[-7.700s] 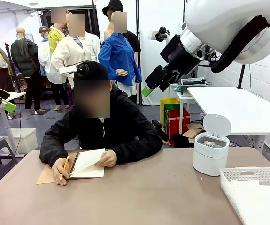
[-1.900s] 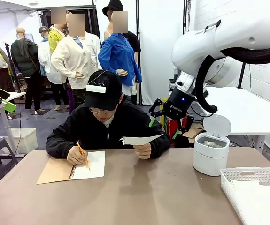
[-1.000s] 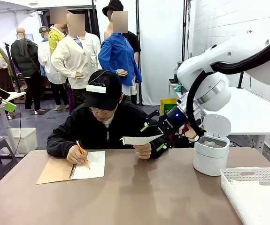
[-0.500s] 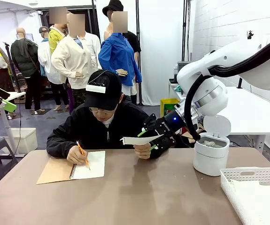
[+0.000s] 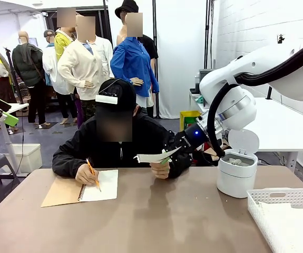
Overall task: Sort the paper based on its condition.
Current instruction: If a person hands you a paper, place it in the Organizing basket , and if it's crumpled, put it in the Trash can.
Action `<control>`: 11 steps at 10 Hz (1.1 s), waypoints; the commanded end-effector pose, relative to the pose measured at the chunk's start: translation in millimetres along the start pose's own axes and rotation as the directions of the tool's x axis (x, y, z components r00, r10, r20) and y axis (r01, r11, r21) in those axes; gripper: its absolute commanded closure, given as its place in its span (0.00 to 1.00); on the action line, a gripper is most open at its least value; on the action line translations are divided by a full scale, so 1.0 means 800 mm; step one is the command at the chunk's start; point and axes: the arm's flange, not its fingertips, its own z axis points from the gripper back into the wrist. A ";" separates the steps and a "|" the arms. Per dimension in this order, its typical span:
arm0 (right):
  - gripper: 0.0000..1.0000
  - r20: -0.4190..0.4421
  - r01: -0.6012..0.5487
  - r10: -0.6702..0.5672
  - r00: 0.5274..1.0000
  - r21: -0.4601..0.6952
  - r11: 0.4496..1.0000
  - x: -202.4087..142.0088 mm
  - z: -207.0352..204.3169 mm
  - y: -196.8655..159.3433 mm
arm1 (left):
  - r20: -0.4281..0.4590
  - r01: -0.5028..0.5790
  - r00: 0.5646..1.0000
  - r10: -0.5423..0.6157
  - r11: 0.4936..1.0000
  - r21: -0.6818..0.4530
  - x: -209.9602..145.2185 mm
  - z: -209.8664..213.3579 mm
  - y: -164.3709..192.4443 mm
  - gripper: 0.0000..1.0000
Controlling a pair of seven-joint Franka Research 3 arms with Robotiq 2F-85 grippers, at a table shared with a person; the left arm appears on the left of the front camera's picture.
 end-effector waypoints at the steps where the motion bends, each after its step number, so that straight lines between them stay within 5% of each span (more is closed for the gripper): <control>1: 1.00 -0.024 -0.029 0.030 0.999 0.030 0.999 0.002 0.004 0.003 | 0.004 -0.002 1.000 0.002 1.000 0.009 0.000 0.000 0.002 0.00; 7: 1.00 -0.036 -0.071 0.072 0.997 0.034 0.997 -0.008 0.012 0.006 | 0.004 -0.002 1.000 0.002 1.000 0.009 0.000 0.000 0.002 0.00; 11: 1.00 -0.017 -0.124 0.124 0.992 -0.051 0.991 -0.055 0.041 0.011 | 0.004 -0.002 1.000 0.002 1.000 0.009 0.000 0.000 0.002 0.00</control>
